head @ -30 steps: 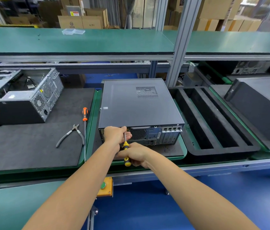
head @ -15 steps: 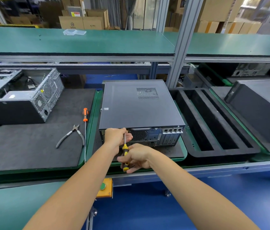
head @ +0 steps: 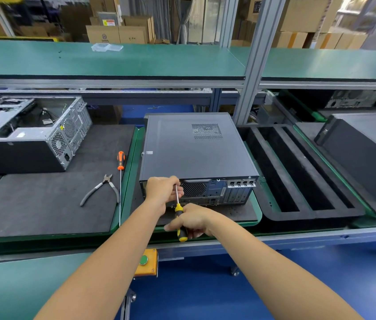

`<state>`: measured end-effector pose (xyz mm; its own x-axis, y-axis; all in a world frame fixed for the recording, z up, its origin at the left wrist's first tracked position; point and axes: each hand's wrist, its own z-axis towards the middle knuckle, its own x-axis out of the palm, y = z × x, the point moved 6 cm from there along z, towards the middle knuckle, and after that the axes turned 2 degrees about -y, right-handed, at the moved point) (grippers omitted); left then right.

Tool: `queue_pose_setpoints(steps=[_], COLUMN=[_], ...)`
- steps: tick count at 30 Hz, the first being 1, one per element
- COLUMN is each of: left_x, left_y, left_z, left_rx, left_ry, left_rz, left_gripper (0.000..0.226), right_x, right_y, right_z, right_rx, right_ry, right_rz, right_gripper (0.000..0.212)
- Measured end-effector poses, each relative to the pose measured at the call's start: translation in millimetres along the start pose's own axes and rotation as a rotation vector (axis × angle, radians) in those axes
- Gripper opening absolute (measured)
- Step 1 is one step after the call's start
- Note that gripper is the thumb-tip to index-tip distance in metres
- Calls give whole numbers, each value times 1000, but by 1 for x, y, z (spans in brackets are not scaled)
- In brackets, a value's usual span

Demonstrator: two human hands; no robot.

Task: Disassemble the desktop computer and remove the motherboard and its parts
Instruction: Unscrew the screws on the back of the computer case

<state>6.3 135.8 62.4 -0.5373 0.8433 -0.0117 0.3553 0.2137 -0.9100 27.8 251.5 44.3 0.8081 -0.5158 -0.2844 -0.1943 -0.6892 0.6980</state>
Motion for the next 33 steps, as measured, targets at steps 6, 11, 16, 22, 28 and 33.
queue_pose_setpoints(steps=[6,11,16,22,28,33], left_x=[8,9,34,79,123,172], left_y=[-32,-49,-59,-74,-104,-118], left_z=[-2,2,0,2,16,24], left_rx=[121,179,277,371,598,711], left_ry=[-16,-164,-105,129,267,392], left_rz=[-60,-92,35,93,289,432], left_gripper=[14,14,16,11,8,11], right_x=[-26,-59,-101,-153,-199,-244], right_y=[15,13,14,34,35,21], right_z=[-11,-26,-34,-36,-26,-29], right_rx=[-92,-72,-194,-395,-331,-263], right_ry=[-96,-214,-393,-650,-695,-709], right_rz=[67,-11,159,210,351,451], right_gripper=[32,25,26,25,20,21])
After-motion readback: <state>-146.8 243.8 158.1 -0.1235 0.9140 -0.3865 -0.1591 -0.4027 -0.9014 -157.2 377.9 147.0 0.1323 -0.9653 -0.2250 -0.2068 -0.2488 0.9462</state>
